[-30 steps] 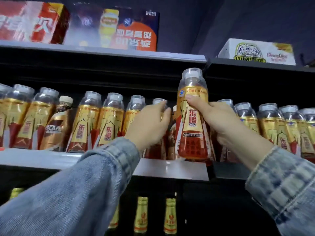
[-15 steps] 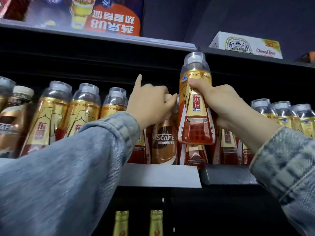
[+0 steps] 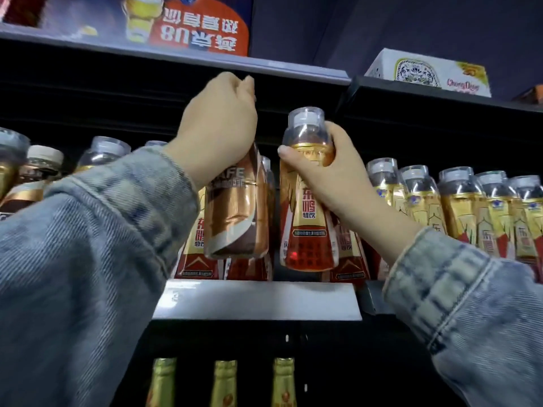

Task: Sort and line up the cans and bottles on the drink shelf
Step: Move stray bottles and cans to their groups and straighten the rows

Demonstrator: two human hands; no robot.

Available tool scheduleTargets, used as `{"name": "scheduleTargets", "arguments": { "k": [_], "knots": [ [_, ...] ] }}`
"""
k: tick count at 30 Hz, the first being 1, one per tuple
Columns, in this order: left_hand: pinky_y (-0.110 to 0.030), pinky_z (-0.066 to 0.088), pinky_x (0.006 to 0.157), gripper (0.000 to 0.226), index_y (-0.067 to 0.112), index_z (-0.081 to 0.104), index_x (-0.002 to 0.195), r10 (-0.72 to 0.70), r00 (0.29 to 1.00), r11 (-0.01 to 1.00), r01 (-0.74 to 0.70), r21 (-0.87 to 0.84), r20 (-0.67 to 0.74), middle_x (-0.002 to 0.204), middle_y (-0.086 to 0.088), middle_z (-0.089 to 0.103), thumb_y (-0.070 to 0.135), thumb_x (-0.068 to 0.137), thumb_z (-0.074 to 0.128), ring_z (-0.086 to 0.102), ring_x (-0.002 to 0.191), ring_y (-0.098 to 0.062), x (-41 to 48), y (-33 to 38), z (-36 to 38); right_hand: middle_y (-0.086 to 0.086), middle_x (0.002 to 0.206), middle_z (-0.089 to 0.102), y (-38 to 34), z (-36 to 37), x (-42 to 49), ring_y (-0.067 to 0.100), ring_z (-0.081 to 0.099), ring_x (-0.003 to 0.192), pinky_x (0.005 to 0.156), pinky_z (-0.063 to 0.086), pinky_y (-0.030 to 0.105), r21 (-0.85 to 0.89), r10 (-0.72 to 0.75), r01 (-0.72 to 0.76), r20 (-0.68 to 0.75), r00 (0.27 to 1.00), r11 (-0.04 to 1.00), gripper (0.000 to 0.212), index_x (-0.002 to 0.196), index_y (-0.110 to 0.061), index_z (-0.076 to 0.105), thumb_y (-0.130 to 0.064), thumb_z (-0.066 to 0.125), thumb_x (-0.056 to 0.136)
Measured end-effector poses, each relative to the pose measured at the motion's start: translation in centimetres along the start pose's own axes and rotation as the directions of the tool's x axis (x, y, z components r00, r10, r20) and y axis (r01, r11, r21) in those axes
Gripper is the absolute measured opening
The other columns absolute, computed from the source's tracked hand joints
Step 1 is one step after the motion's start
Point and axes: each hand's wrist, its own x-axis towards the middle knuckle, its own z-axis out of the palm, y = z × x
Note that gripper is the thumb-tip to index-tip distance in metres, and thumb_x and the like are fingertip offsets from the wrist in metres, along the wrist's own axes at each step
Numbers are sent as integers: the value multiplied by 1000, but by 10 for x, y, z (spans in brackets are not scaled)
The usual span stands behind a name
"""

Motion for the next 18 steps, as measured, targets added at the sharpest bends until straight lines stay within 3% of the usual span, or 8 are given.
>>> {"name": "scheduleTargets", "arguments": {
  "k": [3, 6, 8, 11, 18],
  "knots": [
    [-43, 49, 81, 35, 16, 56, 99, 1, 999, 1000, -1, 13, 50, 78, 2, 57, 39, 99, 30, 61, 86, -25, -13, -4, -5, -17, 88, 56, 0, 8, 1, -3, 58, 77, 69, 46, 17, -104, -1, -2, -34, 999, 995, 56, 122, -27, 43, -46, 70, 77],
    [-34, 44, 67, 33, 19, 55, 99, -6, 998, 999, 2, 54, 68, 72, 4, 56, 39, 100, 28, 57, 74, -18, -21, -11, -9, -14, 95, 58, 2, 13, 4, 12, 60, 93, 92, 46, 38, -274, -1, -13, -49, 999, 962, 61, 123, -28, 41, -59, 61, 75],
    [-30, 38, 57, 32, 21, 54, 100, 3, 997, 997, -10, 83, 82, 70, 5, 55, 39, 100, 28, 53, 65, -13, -26, -13, -10, -5, 105, 57, 3, 14, 6, 18, 52, 105, 98, 34, 37, -408, -6, -20, -62, 998, 913, 65, 127, -26, 40, -65, 54, 76],
    [-23, 35, 52, 30, 25, 51, 102, 13, 996, 991, -24, 128, 89, 70, 7, 54, 40, 101, 26, 50, 61, -6, -33, -14, -12, -4, 108, 50, 2, 12, 7, 20, 44, 113, 94, 27, 36, -491, -37, -6, -78, 996, 871, 65, 128, -23, 42, -65, 51, 79],
    [-25, 36, 47, 33, 20, 52, 109, 104, 988, 987, -116, 107, 113, 66, 5, 52, 35, 102, 24, 49, 54, -11, -48, -19, -6, -11, 97, 50, 3, 10, -2, 11, 45, 99, 102, 27, 40, -507, -137, 73, -90, 987, 859, 59, 124, -20, 43, -60, 52, 82]
  ]
}}
